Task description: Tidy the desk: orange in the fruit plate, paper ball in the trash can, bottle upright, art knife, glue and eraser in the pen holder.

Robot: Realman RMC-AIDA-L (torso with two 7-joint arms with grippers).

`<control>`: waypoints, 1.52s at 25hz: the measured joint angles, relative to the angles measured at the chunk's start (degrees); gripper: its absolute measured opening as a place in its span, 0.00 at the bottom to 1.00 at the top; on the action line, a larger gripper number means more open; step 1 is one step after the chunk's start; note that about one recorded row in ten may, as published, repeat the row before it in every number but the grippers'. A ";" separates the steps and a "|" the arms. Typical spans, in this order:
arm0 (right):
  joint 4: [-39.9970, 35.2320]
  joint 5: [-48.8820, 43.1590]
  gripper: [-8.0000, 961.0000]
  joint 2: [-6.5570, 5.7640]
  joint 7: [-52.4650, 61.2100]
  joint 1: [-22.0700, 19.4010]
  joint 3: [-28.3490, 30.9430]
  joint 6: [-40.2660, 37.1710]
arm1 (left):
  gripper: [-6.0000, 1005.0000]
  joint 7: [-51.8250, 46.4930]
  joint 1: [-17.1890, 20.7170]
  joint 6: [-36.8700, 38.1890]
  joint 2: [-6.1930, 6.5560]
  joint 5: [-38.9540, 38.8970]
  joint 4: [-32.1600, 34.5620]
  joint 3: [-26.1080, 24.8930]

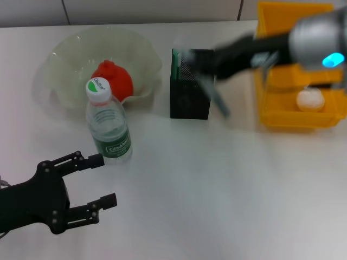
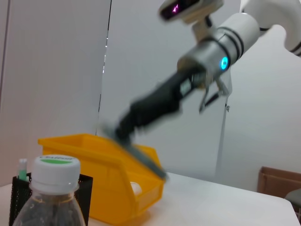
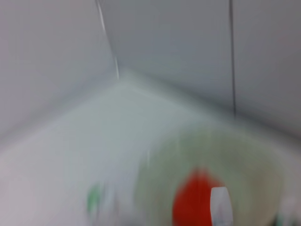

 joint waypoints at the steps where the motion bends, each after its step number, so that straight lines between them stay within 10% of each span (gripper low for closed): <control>1: -0.01 4.17 0.15 0.01 -3.83 -1.52 1.83 1.72 | 0.78 0.01 -0.09 0.00 -0.16 0.01 0.00 0.01; 8: 15.43 35.84 0.15 -0.32 -40.68 -5.69 6.28 11.13 | 0.78 0.03 -0.73 -0.10 -0.57 0.86 -0.10 0.08; 19: 56.05 52.79 0.15 -0.41 -75.48 8.84 10.70 10.67 | 0.78 0.00 -2.66 0.03 -1.44 1.56 -0.60 0.64; 30: 58.49 52.96 0.23 -0.40 -78.22 7.37 11.07 7.47 | 0.78 0.01 -3.12 0.01 -1.65 1.59 -0.65 1.40; 38: 48.75 51.36 0.43 -0.91 -76.27 -5.40 13.49 -10.43 | 0.78 0.03 -3.25 -0.07 -1.65 1.47 -0.57 1.43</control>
